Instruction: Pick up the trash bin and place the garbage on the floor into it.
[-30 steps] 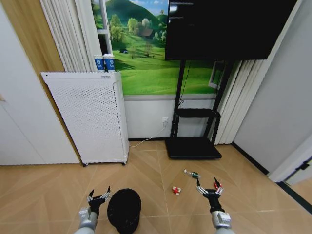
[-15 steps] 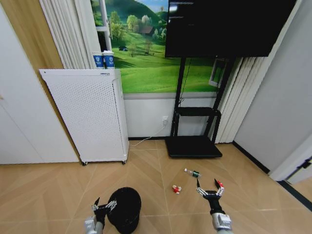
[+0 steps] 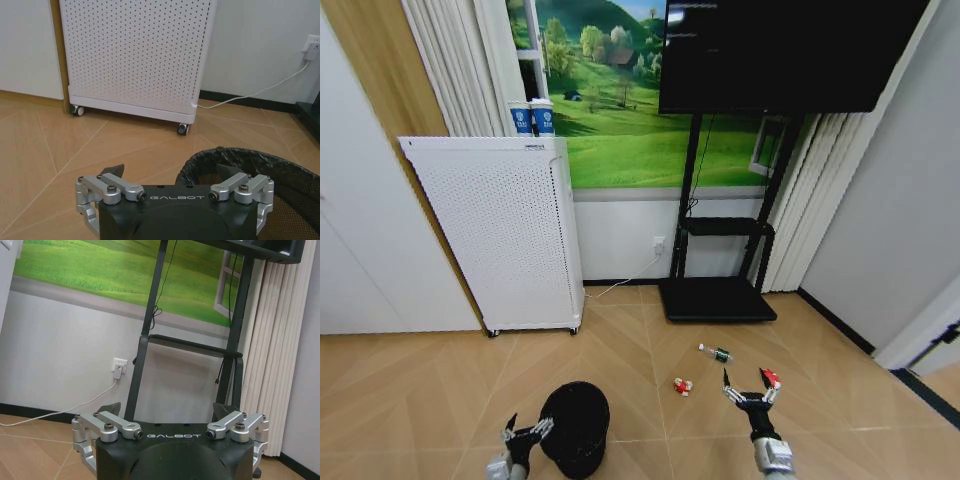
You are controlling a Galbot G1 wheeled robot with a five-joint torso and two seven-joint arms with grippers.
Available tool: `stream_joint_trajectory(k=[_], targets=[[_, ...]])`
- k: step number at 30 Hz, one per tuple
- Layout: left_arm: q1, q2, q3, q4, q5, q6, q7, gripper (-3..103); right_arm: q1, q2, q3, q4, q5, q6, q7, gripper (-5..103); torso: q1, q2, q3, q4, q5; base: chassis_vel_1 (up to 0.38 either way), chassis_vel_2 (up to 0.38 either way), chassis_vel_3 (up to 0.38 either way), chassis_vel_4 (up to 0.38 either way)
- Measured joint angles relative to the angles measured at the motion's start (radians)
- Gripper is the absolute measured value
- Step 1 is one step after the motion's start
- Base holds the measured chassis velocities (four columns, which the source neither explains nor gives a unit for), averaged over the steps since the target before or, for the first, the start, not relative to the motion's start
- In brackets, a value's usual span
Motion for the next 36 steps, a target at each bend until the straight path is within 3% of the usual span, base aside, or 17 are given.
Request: stream_joint_trajectory(k=[12, 27, 33, 36], targets=[[-0.066, -0.011, 0.066, 0.040, -0.073, -0.002, 0.013, 100, -0.015, 0.021, -0.008, -0.009, -0.026, 0.001, 0.007, 100, 0.002, 0.005, 0.003, -0.0001, 0.0001, 0.000, 0.000, 0.000, 0.000], [-0.055, -0.060, 0.083, 0.095, -0.047, -0.012, 0.020, 100, -0.008, 0.019, -0.012, -0.027, -0.024, 0.001, 0.011, 100, 0.003, 0.008, 0.005, -0.0001, 0.0001, 0.000, 0.000, 0.000, 0.000], [-0.062, -0.060, 0.093, 0.124, -0.093, -0.016, 0.027, 103, -0.006, 0.024, -0.015, -0.023, 0.031, -0.008, 0.024, 100, 0.003, 0.009, 0.005, -0.0001, 0.0011, 0.000, 0.000, 0.000, 0.000], [-0.074, -0.061, 0.098, 0.153, -0.111, -0.041, 0.056, 92, -0.005, 0.023, -0.015, -0.030, 0.031, -0.006, 0.027, 100, 0.003, 0.010, 0.006, 0.0001, 0.0013, 0.000, 0.000, 0.000, 0.000]])
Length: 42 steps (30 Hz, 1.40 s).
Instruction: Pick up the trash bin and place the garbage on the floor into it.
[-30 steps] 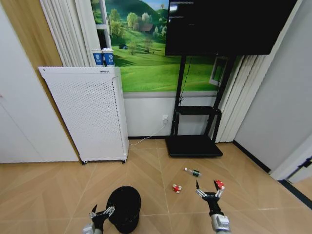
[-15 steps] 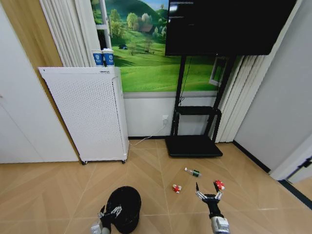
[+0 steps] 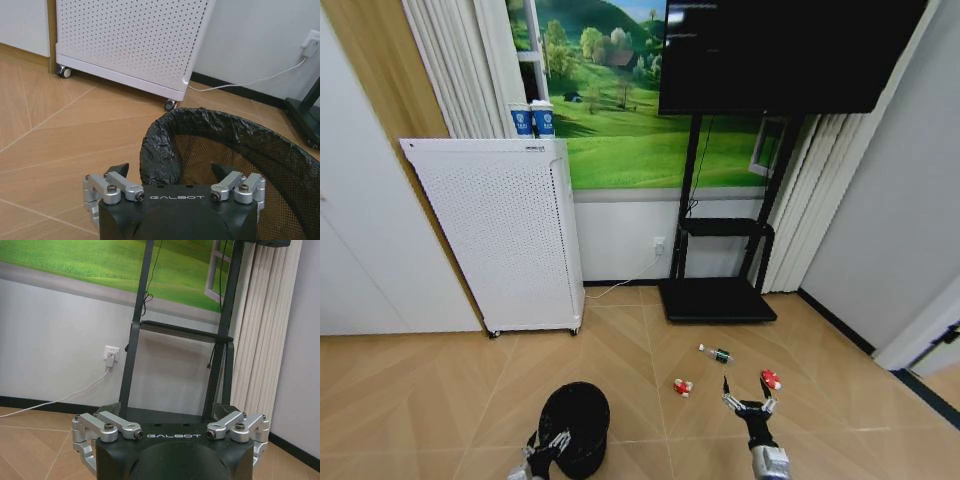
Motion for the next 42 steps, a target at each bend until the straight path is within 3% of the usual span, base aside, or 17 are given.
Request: stream_joint_trajectory(k=[1, 4, 5, 6, 8, 9, 13, 14, 16, 18, 21, 24, 26, 42], targets=[[0.000, 0.000, 0.000, 0.000, 0.000, 0.000, 0.000, 92, 0.000, 0.000, 0.000, 0.000, 0.000, 0.000, 0.000, 100, 0.000, 0.000, 0.000, 0.0000, 0.0000, 0.000, 0.000, 0.000, 0.000], [-0.011, 0.000, 0.015, 0.028, -0.009, -0.019, 0.009, 76, -0.003, -0.001, 0.003, 0.000, 0.002, 0.001, 0.002, 100, 0.000, 0.000, 0.001, -0.0006, -0.0026, 0.000, 0.000, 0.000, 0.000], [-0.013, -0.001, 0.015, 0.028, -0.017, -0.019, 0.013, 76, -0.003, -0.001, 0.003, 0.000, 0.002, 0.001, 0.003, 100, 0.001, 0.000, 0.001, 0.0000, -0.0036, 0.000, 0.000, 0.000, 0.000], [-0.013, -0.001, 0.015, 0.028, -0.017, -0.019, 0.013, 76, -0.003, -0.001, 0.003, 0.000, 0.002, 0.001, 0.003, 100, 0.001, 0.000, 0.001, 0.0000, -0.0036, 0.000, 0.000, 0.000, 0.000], [-0.019, 0.000, 0.010, 0.025, -0.024, -0.022, 0.016, 65, -0.004, -0.001, 0.004, 0.006, 0.004, 0.001, 0.006, 100, 0.001, 0.000, 0.001, -0.0005, -0.0012, 0.000, 0.000, 0.000, 0.000], [-0.019, 0.000, 0.010, 0.025, -0.024, -0.022, 0.016, 65, -0.004, -0.001, 0.004, 0.006, 0.004, 0.001, 0.006, 100, 0.001, 0.000, 0.001, -0.0005, -0.0012, 0.000, 0.000, 0.000, 0.000], [-0.019, 0.008, 0.008, 0.015, -0.032, -0.029, 0.023, 43, -0.005, -0.002, 0.008, 0.014, 0.011, 0.001, 0.011, 100, 0.001, 0.000, 0.001, -0.0002, -0.0012, 0.000, 0.000, 0.000, 0.000], [-0.019, 0.008, 0.008, 0.015, -0.032, -0.029, 0.023, 43, -0.005, -0.002, 0.008, 0.014, 0.011, 0.001, 0.011, 100, 0.001, 0.000, 0.001, -0.0002, -0.0012, 0.000, 0.000, 0.000, 0.000], [-0.016, 0.011, 0.002, 0.010, -0.037, -0.043, 0.049, 32, -0.007, -0.001, 0.012, 0.016, 0.012, 0.001, 0.012, 100, 0.001, 0.000, 0.001, -0.0002, -0.0016, 0.000, 0.000, 0.000, 0.000], [-0.015, 0.011, -0.002, 0.011, -0.038, -0.051, 0.060, 32, -0.010, 0.001, 0.013, 0.017, 0.012, 0.001, 0.012, 100, 0.001, 0.000, 0.001, -0.0001, -0.0014, 0.000, 0.000, 0.000, 0.000], [-0.015, 0.013, -0.011, 0.019, -0.036, -0.067, 0.085, 16, -0.017, 0.008, 0.018, 0.020, 0.010, 0.003, 0.015, 100, 0.001, 0.001, 0.001, -0.0002, -0.0013, 0.000, 0.000, 0.000, 0.000], [-0.015, 0.016, -0.013, 0.020, -0.037, -0.074, 0.096, 11, -0.020, 0.011, 0.020, 0.024, 0.010, 0.004, 0.017, 100, 0.001, 0.001, 0.001, -0.0001, -0.0011, 0.000, 0.000, 0.000, 0.000], [-0.015, 0.019, -0.013, 0.021, -0.038, -0.080, 0.112, 2, -0.022, 0.012, 0.022, 0.031, 0.009, 0.004, 0.022, 100, 0.001, 0.001, 0.001, -0.0002, -0.0012, 0.000, 0.000, 0.000, 0.000], [-0.016, 0.022, -0.033, 0.033, -0.022, -0.134, 0.181, 0, -0.046, 0.029, 0.031, 0.044, -0.011, 0.004, 0.028, 100, 0.001, 0.001, 0.001, -0.0002, -0.0013, 0.000, 0.000, 0.000, 0.000]])
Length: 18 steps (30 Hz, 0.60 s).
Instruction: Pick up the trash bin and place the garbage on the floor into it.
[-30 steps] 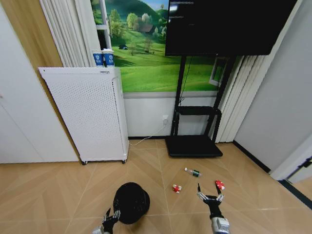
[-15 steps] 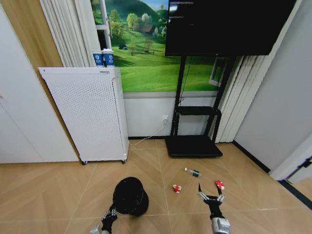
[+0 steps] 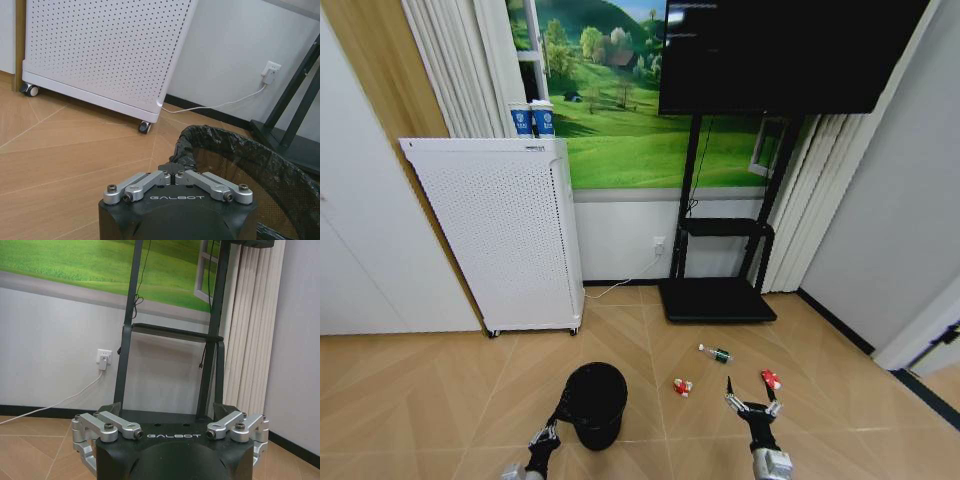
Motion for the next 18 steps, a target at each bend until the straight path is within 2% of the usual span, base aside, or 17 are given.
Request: stream_joint_trajectory(k=[7, 9, 12, 14, 15, 16, 17, 18], targets=[[0.003, 0.000, -0.003, -0.003, 0.006, 0.004, -0.015, 0, -0.005, 0.003, 0.002, 0.002, -0.009, 0.000, 0.001, 100, 0.000, 0.000, 0.000, 0.0001, 0.0000, 0.000, 0.000, 0.000, 0.000], [0.006, -0.002, -0.007, -0.012, 0.008, 0.008, -0.017, 11, -0.005, 0.002, 0.003, 0.002, -0.009, 0.001, 0.001, 100, 0.000, 0.000, 0.000, 0.0000, 0.0000, 0.000, 0.000, 0.000, 0.000], [0.013, -0.002, -0.009, -0.028, 0.007, 0.011, -0.018, 16, -0.004, 0.002, 0.003, 0.001, -0.009, 0.001, 0.001, 100, 0.000, 0.000, 0.000, 0.0000, 0.0001, 0.000, 0.000, 0.000, 0.000], [0.025, -0.001, -0.008, -0.068, -0.007, 0.019, -0.020, 28, -0.004, 0.003, 0.003, -0.002, -0.009, 0.002, 0.001, 100, 0.000, 0.000, 0.000, 0.0000, 0.0001, 0.000, 0.000, 0.000, 0.000], [0.025, -0.001, -0.008, -0.068, -0.007, 0.019, -0.020, 28, -0.004, 0.003, 0.003, -0.002, -0.009, 0.002, 0.001, 100, 0.000, 0.000, 0.000, 0.0000, 0.0001, 0.000, 0.000, 0.000, 0.000], [0.029, 0.000, -0.006, -0.084, -0.016, 0.023, -0.023, 33, -0.004, 0.004, 0.002, -0.004, -0.010, 0.003, 0.001, 100, 0.000, 0.000, 0.000, 0.0000, 0.0002, 0.000, 0.000, 0.000, 0.000], [0.031, 0.001, -0.003, -0.097, -0.031, 0.029, -0.029, 44, -0.004, 0.004, 0.000, -0.006, -0.011, 0.003, 0.000, 100, 0.000, 0.000, 0.000, 0.0000, 0.0001, 0.000, 0.000, 0.000, 0.000], [0.031, 0.001, -0.003, -0.097, -0.031, 0.029, -0.029, 44, -0.004, 0.004, 0.000, -0.006, -0.011, 0.003, 0.000, 100, 0.000, 0.000, 0.000, 0.0000, 0.0001, 0.000, 0.000, 0.000, 0.000]])
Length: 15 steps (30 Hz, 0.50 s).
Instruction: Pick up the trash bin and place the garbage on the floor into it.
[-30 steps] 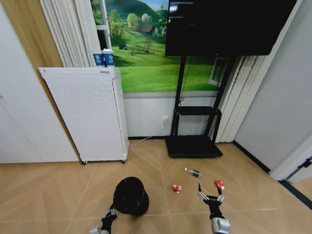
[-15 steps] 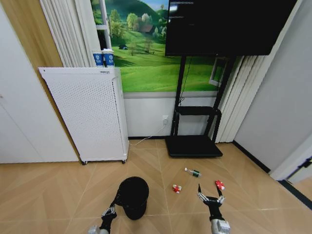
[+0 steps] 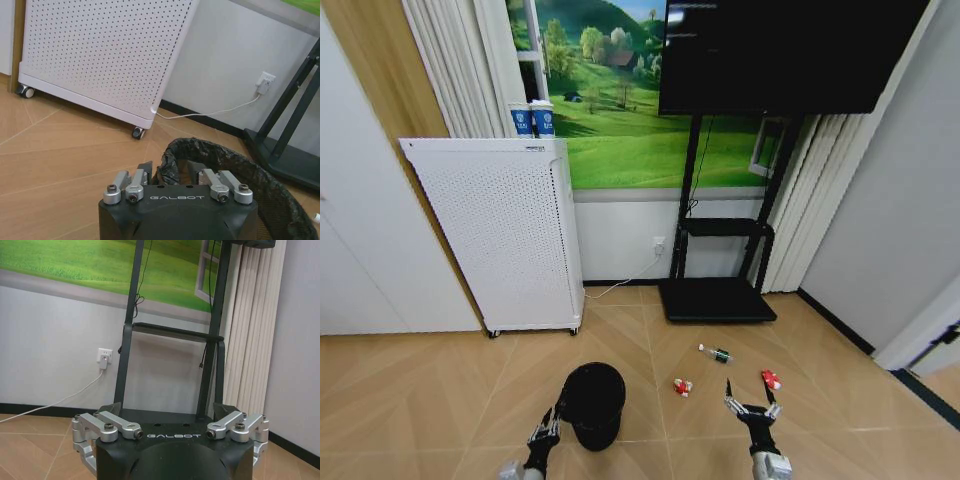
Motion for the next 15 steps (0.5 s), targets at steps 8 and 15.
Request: stream_joint_trajectory(k=[8, 15], targets=[[-0.023, 0.013, 0.001, 0.019, -0.053, 0.009, -0.003, 72, 0.004, -0.005, -0.010, -0.004, -0.001, 0.000, 0.000, 100, 0.000, 0.000, 0.000, 0.0001, 0.0000, 0.000, 0.000, 0.000, 0.000], [-0.081, 0.015, 0.025, 0.060, -0.093, 0.012, 0.000, 99, 0.003, -0.007, -0.017, -0.005, -0.001, -0.001, 0.001, 100, 0.000, 0.000, 0.000, 0.0000, 0.0000, 0.000, 0.000, 0.000, 0.000]])
